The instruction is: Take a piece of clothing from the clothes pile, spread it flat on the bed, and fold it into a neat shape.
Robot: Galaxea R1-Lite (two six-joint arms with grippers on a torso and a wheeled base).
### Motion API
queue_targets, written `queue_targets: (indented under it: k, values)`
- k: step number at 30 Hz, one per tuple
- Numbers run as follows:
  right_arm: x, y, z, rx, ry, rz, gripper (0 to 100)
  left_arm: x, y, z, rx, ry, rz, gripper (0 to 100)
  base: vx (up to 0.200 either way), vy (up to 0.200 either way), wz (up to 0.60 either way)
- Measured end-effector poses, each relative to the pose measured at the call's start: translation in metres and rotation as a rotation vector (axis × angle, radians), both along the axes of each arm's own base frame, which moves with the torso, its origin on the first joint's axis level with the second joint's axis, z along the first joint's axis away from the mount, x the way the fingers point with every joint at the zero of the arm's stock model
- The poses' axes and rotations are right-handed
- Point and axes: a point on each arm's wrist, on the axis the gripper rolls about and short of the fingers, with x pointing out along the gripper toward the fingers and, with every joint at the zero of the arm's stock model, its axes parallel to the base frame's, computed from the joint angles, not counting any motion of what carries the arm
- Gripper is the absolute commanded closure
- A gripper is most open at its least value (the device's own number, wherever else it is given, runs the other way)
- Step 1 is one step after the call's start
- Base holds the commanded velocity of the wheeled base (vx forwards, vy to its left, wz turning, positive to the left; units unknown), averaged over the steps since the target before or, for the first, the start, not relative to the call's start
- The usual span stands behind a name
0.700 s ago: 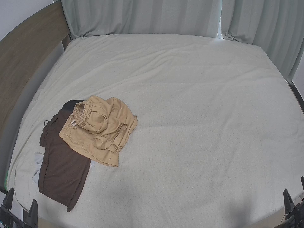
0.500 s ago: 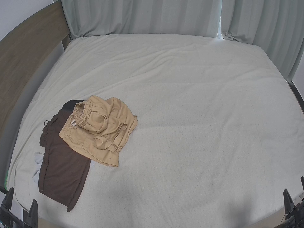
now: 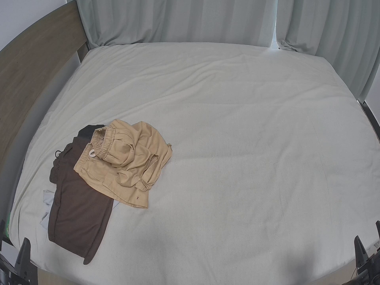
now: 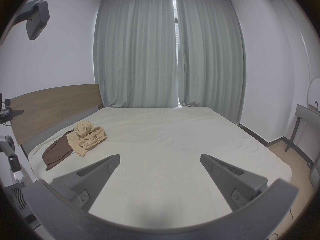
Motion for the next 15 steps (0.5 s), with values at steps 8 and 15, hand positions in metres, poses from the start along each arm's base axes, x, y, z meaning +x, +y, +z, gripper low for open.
queue_targets:
  k: [8,15]
  values:
    - [0.0,0.0,0.0,-0.001,0.0,-0.001,0,0.011,-0.001,0.01,-0.06,0.093,-0.075,0,0.0,0.0,0.0]
    - [0.0,0.0,0.0,-0.001,0.0,0.0,0,0.022,-0.003,0.03,-0.058,0.14,-0.161,0,0.0,0.0,0.0]
